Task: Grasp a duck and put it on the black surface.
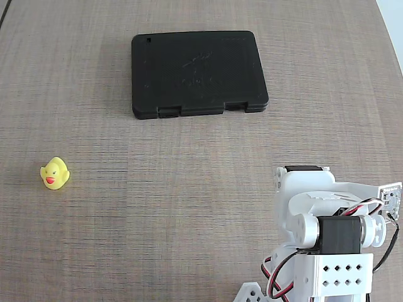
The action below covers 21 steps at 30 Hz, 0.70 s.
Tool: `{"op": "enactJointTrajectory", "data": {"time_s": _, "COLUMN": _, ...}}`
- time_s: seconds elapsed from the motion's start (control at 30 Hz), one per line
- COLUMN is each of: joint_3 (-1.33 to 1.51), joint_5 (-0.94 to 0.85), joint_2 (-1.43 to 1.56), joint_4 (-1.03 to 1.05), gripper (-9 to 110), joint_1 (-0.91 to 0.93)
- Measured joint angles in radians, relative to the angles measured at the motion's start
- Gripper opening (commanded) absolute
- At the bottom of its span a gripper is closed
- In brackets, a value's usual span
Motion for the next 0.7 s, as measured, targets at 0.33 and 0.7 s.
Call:
{"op": "enactJointTrajectory", "data": {"time_s": 0.33, "joint_3": 0.0, "joint_5": 0.0, "joint_2": 0.0, "joint_4": 0.0, "gripper": 1, "joint_1": 0.0}}
{"op": "enactJointTrajectory", "data": {"time_s": 0.7, "joint_3": -0.436, "joint_5": 0.0, "joint_2": -0.192, "joint_4": -0.029, "gripper": 1, "joint_1": -0.028}}
